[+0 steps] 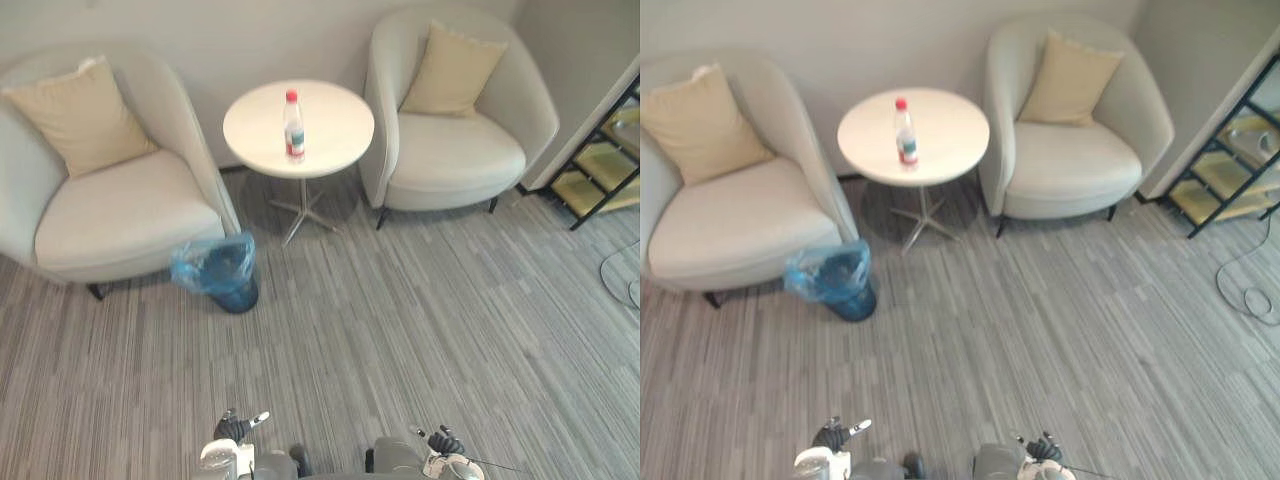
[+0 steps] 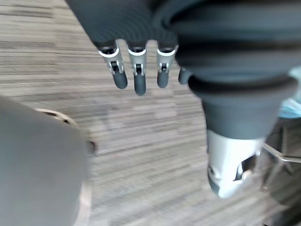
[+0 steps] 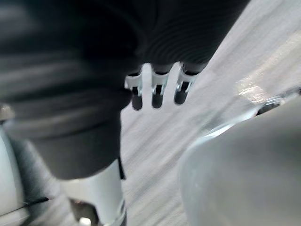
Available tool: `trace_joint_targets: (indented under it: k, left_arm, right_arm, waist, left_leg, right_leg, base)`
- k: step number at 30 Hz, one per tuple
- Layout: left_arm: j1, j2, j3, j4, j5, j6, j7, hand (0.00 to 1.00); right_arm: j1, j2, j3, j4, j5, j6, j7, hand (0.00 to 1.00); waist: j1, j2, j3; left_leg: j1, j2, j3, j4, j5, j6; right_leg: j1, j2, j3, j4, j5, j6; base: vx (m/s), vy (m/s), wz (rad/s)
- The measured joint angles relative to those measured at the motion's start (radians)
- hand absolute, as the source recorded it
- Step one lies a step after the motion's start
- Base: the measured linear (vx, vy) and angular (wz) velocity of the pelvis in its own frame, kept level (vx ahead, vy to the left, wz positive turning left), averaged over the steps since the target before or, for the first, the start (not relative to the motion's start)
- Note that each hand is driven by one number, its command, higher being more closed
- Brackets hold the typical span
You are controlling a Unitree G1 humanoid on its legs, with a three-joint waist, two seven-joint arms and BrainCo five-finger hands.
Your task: Gather rubbish on tea table into small bin, then transfer packed bag to large trash can.
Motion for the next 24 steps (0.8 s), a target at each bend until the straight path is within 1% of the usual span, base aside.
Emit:
trace_joint_targets:
  k: [1, 2, 3, 4, 5, 6, 7, 8, 9, 10, 11, 12, 13, 14, 15, 16, 17, 18, 19, 20, 21, 22, 23, 24]
  left_arm:
    - [-0.004, -0.010, 0.000, 0.000, 0.000, -0.001, 0.000, 0.00]
    - [-0.005, -0.015, -0.001, -0.001, 0.000, -0.002, -0.001, 0.00]
    - [-0.006, -0.021, -0.002, 0.000, 0.000, -0.002, -0.001, 0.00]
    - [-0.006, -0.023, -0.002, 0.000, 0.001, -0.003, -0.002, 0.00]
    - [-0.003, -0.015, -0.003, -0.001, 0.001, -0.005, -0.003, 0.00]
    - [-0.009, -0.025, 0.008, 0.006, 0.000, -0.004, -0.001, 0.00]
    - [-0.007, -0.030, 0.016, 0.005, 0.001, -0.006, -0.001, 0.00]
    - [-0.004, -0.057, 0.036, 0.012, 0.001, -0.008, -0.002, 0.00]
    - [-0.005, -0.068, 0.043, 0.018, 0.001, -0.008, -0.001, 0.00]
    - [-0.005, -0.073, 0.046, 0.020, 0.001, -0.007, -0.001, 0.00]
    - [-0.007, -0.083, 0.057, 0.014, 0.002, -0.008, -0.002, 0.00]
    - [-0.008, -0.094, 0.076, -0.011, 0.001, -0.008, -0.001, 0.00]
    - [-0.006, -0.094, 0.078, -0.026, 0.000, -0.008, -0.003, 0.00]
    - [-0.004, -0.094, 0.083, -0.042, 0.000, -0.007, -0.001, 0.00]
    - [-0.001, -0.093, 0.085, -0.061, -0.002, -0.008, 0.002, 0.00]
    - [0.000, -0.091, 0.084, -0.068, -0.007, -0.008, 0.003, 0.00]
    - [-0.001, -0.091, 0.082, -0.081, -0.021, -0.012, 0.004, 0.00]
    - [0.000, -0.091, 0.077, -0.082, -0.028, -0.019, 0.004, 0.00]
    - [-0.001, -0.090, 0.072, -0.082, -0.036, -0.024, 0.004, 0.00]
    - [-0.001, -0.090, 0.068, -0.082, -0.037, -0.025, 0.004, 0.00]
    - [0.000, -0.086, 0.048, -0.077, -0.037, -0.025, 0.004, 0.00]
    - [-0.003, -0.070, 0.022, -0.073, -0.037, -0.026, 0.003, 0.00]
    - [-0.004, -0.059, 0.015, -0.067, -0.036, -0.026, 0.003, 0.00]
    - [-0.008, -0.042, -0.006, -0.052, -0.035, -0.025, 0.004, 0.00]
  right_arm:
    - [0.000, 0.002, 0.000, -0.003, 0.000, -0.002, 0.001, 0.00]
    - [-0.001, 0.002, 0.000, -0.003, 0.000, -0.003, 0.001, 0.00]
    - [-0.004, 0.002, 0.000, -0.004, 0.000, -0.004, 0.000, 0.00]
    - [-0.004, 0.003, 0.000, -0.003, 0.001, -0.004, 0.001, 0.00]
    - [-0.001, 0.008, 0.003, 0.011, 0.001, -0.003, 0.001, 0.00]
    - [-0.012, 0.002, 0.000, 0.025, 0.006, -0.003, 0.004, 0.00]
    - [-0.014, -0.003, 0.001, 0.024, 0.003, -0.004, 0.003, 0.00]
    - [-0.015, -0.016, -0.005, 0.022, 0.005, -0.007, 0.005, 0.00]
    - [-0.017, -0.019, -0.015, 0.023, 0.005, -0.010, 0.004, 0.00]
    - [-0.017, -0.019, -0.016, 0.023, 0.006, -0.011, 0.003, 0.00]
    - [-0.017, -0.017, -0.013, 0.024, 0.010, -0.012, 0.001, 0.00]
    - [-0.009, -0.016, -0.010, 0.025, 0.015, -0.010, 0.001, 0.00]
    - [-0.002, -0.020, -0.001, 0.023, 0.022, -0.010, -0.002, 0.00]
    - [-0.002, -0.025, 0.008, 0.022, 0.027, -0.010, -0.006, 0.00]
    - [-0.005, -0.028, 0.012, 0.022, 0.043, -0.011, -0.011, 0.00]
    - [-0.006, -0.028, 0.019, 0.022, 0.043, -0.011, -0.012, 0.00]
    - [-0.007, -0.025, 0.022, 0.023, 0.043, -0.011, -0.014, 0.00]
    - [-0.006, -0.024, 0.022, 0.024, 0.043, -0.010, -0.016, 0.00]
    - [-0.006, -0.023, 0.022, 0.024, 0.043, -0.009, -0.018, 0.00]
    - [-0.005, -0.023, 0.022, 0.024, 0.043, -0.009, -0.019, 0.00]
    - [-0.002, -0.026, 0.021, 0.026, 0.042, -0.009, -0.019, 0.00]
    - [-0.002, -0.034, 0.022, 0.038, 0.041, -0.008, -0.019, 0.00]
    - [-0.002, -0.027, 0.024, 0.045, 0.041, -0.006, -0.019, 0.00]
    - [0.000, -0.018, 0.024, 0.053, 0.039, -0.003, -0.018, 0.00]
  waist:
    - [-0.001, 0.000, 0.000]
    - [-0.002, 0.000, 0.000]
    - [-0.006, 0.002, 0.001]
    - [-0.008, 0.001, 0.000]
    - [-0.007, -0.025, -0.011]
    - [-0.007, -0.008, -0.006]
    - [-0.005, 0.005, -0.009]
    - [-0.006, 0.031, -0.012]
    - [-0.011, 0.052, -0.021]
    - [-0.015, 0.057, -0.022]
    - [-0.018, 0.059, -0.019]
    - [-0.018, 0.055, -0.014]
    - [-0.013, 0.051, -0.009]
    - [-0.005, 0.062, -0.005]
    - [0.006, 0.068, -0.001]
    - [0.010, 0.067, -0.001]
    - [0.011, 0.061, 0.003]
    - [0.015, 0.059, 0.005]
    - [0.023, 0.059, 0.005]
    - [0.024, 0.059, 0.005]
    - [0.030, 0.063, 0.002]
    - [0.051, 0.060, 0.003]
    - [0.055, 0.045, -0.005]
    - [0.042, 0.020, -0.020]
  left_leg:
    - [0.026, 0.015, -0.002, -0.004, -0.003, -0.005]
    - [0.034, 0.024, -0.004, -0.005, -0.008, -0.010]
    - [0.051, 0.042, -0.018, -0.007, -0.027, -0.038]
    - [0.058, 0.048, -0.026, -0.010, -0.037, -0.051]
    - [0.084, 0.038, -0.047, -0.029, -0.060, -0.087]
    - [0.110, 0.055, -0.065, -0.037, -0.074, -0.107]
    - [0.113, 0.068, -0.066, -0.034, -0.071, -0.109]
    - [0.122, 0.088, -0.073, -0.018, -0.069, -0.111]
    - [0.124, 0.108, -0.092, 0.015, -0.065, -0.113]
    - [0.114, 0.120, -0.109, 0.051, -0.064, -0.114]
    - [0.069, 0.145, -0.148, 0.191, -0.061, -0.121]
    - [-0.040, 0.173, -0.190, 0.441, -0.020, -0.178]
    - [-0.126, 0.202, -0.210, 0.620, 0.035, -0.215]
    - [-0.194, 0.232, -0.212, 0.768, 0.035, -0.217]
    - [-0.265, 0.255, -0.186, 0.874, 0.016, -0.199]
    - [-0.294, 0.259, -0.169, 0.884, 0.002, -0.191]
    - [-0.341, 0.257, -0.121, 0.854, -0.026, -0.169]
    - [-0.365, 0.247, -0.085, 0.779, -0.037, -0.148]
    - [-0.376, 0.216, -0.056, 0.617, -0.039, -0.137]
    - [-0.375, 0.203, -0.051, 0.551, -0.039, -0.136]
    - [-0.356, 0.154, -0.057, 0.287, 0.013, -0.135]
    - [-0.319, 0.121, -0.065, 0.170, 0.136, -0.093]
    - [-0.298, 0.103, -0.051, 0.141, 0.139, -0.093]
    - [-0.298, 0.079, -0.051, 0.145, 0.134, -0.065]
  right_leg:
    - [-0.016, -0.004, -0.039, -0.148, 0.000, -0.013]
    - [-0.022, 0.001, -0.050, -0.223, 0.008, -0.018]
    - [-0.022, 0.020, -0.051, -0.401, 0.055, -0.027]
    - [-0.021, 0.026, -0.047, -0.468, 0.082, -0.030]
    - [-0.015, 0.034, -0.018, -0.649, 0.207, -0.037]
    - [-0.017, 0.057, -0.012, -0.616, 0.276, -0.074]
    - [-0.016, 0.063, -0.014, -0.605, 0.260, -0.079]
    - [-0.021, 0.079, -0.027, -0.565, 0.184, -0.080]
    - [-0.015, 0.087, -0.044, -0.527, 0.138, -0.093]
    - [-0.002, 0.092, -0.056, -0.519, 0.118, -0.095]
    - [0.043, 0.099, -0.076, -0.525, 0.088, -0.099]
    - [0.096, 0.105, -0.096, -0.543, 0.068, -0.107]
    - [0.137, 0.117, -0.105, -0.568, 0.057, -0.117]
    - [0.178, 0.139, -0.109, -0.594, 0.047, -0.129]
    - [0.231, 0.157, -0.108, -0.628, 0.041, -0.139]
    - [0.255, 0.160, -0.107, -0.643, 0.038, -0.142]
    - [0.297, 0.161, -0.100, -0.681, 0.035, -0.138]
    - [0.322, 0.160, -0.091, -0.703, 0.032, -0.134]
    - [0.349, 0.151, -0.077, -0.725, 0.028, -0.126]
    - [0.356, 0.150, -0.070, -0.732, 0.025, -0.121]
    - [0.377, 0.147, -0.051, -0.745, 0.017, -0.112]
    - [0.402, 0.142, -0.015, -0.755, 0.007, -0.090]
    - [0.416, 0.130, 0.005, -0.768, 0.011, -0.078]
    - [0.434, 0.114, 0.003, -0.808, 0.022, -0.064]
  base:
    - [0.36, -0.121, 0.22]
    - [0.37, -0.192, 0.34]
    - [0.31, -0.199, 0.31]
    - [0.41, -0.277, 0.41]
    - [0.43, -0.303, 0.19]
    - [0.42, -0.284, 0.08]
    - [0.38, -0.273, -0.08]
    - [0.37, -0.246, 0.03]
    - [0.37, -0.255, 0.15]
    - [0.43, -0.320, 0.37]
    - [0.38, -0.324, 0.54]
    - [0.36, -0.318, 0.56]
    - [0.27, -0.201, 0.33]
    - [0.29, -0.131, -0.03]
    - [0.29, -0.097, -0.17]
    - [0.31, -0.054, -0.21]
    - [0.28, -0.020, -0.18]
    - [0.34, 0.030, -0.32]
    - [0.21, 0.042, -0.33]
    - [0.34, 0.127, -0.46]
    - [0.39, 0.163, -0.59]
    - [0.48, 0.194, -0.62]
    - [0.48, 0.135, -0.29]
    - [0.50, 0.110, 0.10]
